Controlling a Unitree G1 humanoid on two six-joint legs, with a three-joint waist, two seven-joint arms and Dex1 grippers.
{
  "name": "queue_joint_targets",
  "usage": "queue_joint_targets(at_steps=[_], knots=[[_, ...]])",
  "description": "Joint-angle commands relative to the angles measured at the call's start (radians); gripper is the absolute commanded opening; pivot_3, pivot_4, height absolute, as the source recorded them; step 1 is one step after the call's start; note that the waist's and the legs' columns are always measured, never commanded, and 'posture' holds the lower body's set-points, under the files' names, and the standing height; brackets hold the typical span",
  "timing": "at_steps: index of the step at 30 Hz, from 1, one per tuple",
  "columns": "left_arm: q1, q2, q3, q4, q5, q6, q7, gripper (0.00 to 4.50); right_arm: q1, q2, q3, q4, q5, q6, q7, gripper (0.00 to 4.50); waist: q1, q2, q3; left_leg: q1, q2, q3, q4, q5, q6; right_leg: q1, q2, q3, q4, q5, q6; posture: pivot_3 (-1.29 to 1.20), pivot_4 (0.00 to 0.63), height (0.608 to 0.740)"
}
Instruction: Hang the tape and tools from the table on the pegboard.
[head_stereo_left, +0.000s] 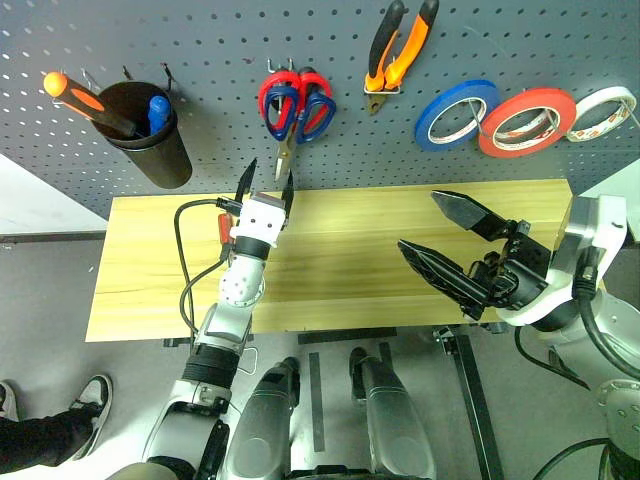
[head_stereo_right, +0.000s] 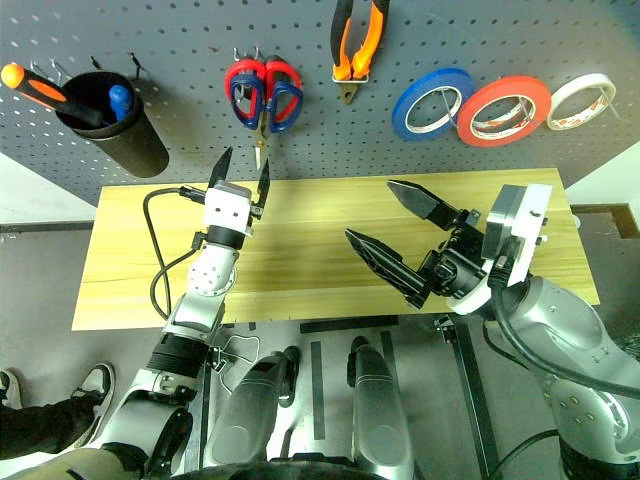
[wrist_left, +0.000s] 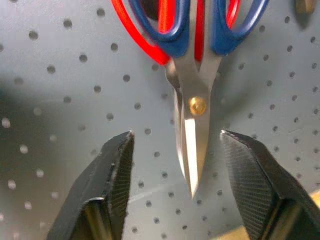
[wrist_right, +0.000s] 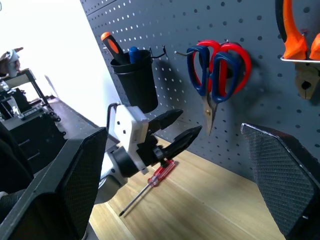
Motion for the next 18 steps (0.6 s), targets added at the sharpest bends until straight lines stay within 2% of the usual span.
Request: queue_joint_targets(at_steps=[1, 6, 9, 13, 18], knots=[[0.096, 0.019, 0.037, -0.088, -0.040, 0.073, -0.027, 2.77, 0.020, -0.010, -0.010, -0.047, 0.000, -0.021, -0.002, 4.50, -0.004, 0.000, 0.000, 0.000, 0.000, 0.000, 0.000, 0.000, 0.000, 0.000, 0.000, 0.000, 0.000, 0.000, 0.000, 0.01, 0.405, 0.740], [0.294, 0.052, 0.110, -0.279, -0.116, 0.258, -0.088, 2.77, 0.043, -0.008, -0.010, -0.052, -0.008, -0.028, 0.001, 4.50, -0.003, 0.000, 0.000, 0.000, 0.001, 0.000, -0.001, 0.000, 0.001, 0.000, 0.000, 0.001, 0.000, 0.000, 0.000, 0.02, 0.405, 0.740], [0.343, 0.071, 0.140, -0.381, -0.140, 0.364, -0.114, 2.77, 0.046, -0.006, -0.001, -0.044, -0.017, -0.031, 0.010, 4.50, 0.006, 0.000, 0.000, 0.000, 0.000, -0.001, 0.000, -0.003, 0.005, 0.001, 0.000, 0.000, 0.000, 0.000, 0.000, 0.03, 0.406, 0.740], [0.246, 0.068, 0.228, -0.384, -0.206, 0.578, -0.087, 2.77, 0.030, -0.006, 0.021, -0.032, -0.023, -0.028, 0.016, 4.50, 0.022, 0.000, 0.000, 0.001, 0.000, -0.001, 0.000, -0.003, 0.005, 0.001, 0.000, 0.000, 0.001, 0.001, 0.000, 0.03, 0.411, 0.740], [0.090, 0.056, 0.299, -0.315, -0.284, 0.754, -0.061, 2.77, 0.021, -0.011, 0.031, -0.028, -0.022, -0.025, 0.021, 4.50, 0.022, 0.000, 0.000, 0.001, 0.000, -0.001, 0.001, -0.002, 0.004, 0.001, 0.001, -0.001, 0.001, 0.001, 0.000, 0.02, 0.414, 0.740]])
